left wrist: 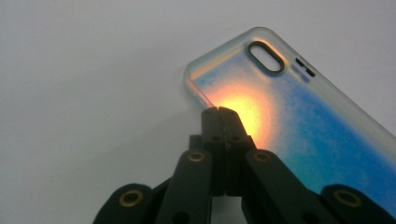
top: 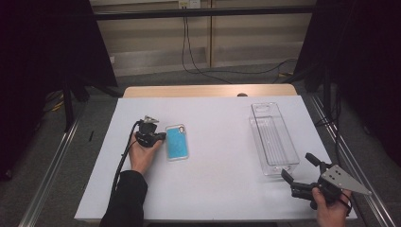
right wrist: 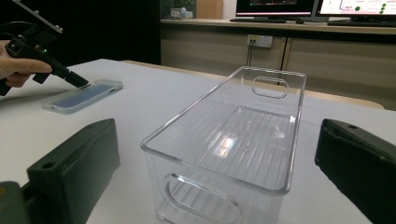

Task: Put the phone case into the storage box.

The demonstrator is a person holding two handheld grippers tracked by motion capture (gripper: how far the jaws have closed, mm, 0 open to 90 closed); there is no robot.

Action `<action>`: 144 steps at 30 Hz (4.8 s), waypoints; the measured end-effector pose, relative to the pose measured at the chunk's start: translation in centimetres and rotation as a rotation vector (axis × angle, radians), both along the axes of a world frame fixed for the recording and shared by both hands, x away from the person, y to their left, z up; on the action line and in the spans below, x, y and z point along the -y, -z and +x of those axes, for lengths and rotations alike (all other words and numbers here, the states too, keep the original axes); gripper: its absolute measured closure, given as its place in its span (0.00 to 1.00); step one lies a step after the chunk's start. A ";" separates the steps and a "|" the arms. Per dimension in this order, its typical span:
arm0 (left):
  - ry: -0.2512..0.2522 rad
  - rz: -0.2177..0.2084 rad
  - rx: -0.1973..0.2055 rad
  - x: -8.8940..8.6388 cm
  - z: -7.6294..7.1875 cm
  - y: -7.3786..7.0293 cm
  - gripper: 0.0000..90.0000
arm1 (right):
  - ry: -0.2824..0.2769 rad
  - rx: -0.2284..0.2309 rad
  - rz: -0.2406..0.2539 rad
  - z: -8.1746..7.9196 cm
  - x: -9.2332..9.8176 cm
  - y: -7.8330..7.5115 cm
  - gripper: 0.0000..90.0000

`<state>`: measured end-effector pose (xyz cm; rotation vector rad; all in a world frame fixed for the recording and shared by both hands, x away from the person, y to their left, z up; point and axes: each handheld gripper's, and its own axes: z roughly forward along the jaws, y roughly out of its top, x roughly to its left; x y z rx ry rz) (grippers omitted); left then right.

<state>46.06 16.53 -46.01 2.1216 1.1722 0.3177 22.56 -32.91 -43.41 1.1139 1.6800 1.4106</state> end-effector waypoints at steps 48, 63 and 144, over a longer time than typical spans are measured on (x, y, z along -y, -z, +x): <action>0.017 -0.070 0.026 1.7 0.8 0.2 1.00 | 0.012 -0.002 0.004 -0.2 0.2 0.0 0.00; -0.024 -0.116 0.130 -0.4 -1.2 -1.4 0.83 | 0.013 0.022 0.007 -0.4 0.2 -0.2 0.00; 0.164 -0.060 -0.025 1.8 -4.5 -3.9 0.06 | 0.011 0.007 -0.001 -0.4 0.2 0.0 0.00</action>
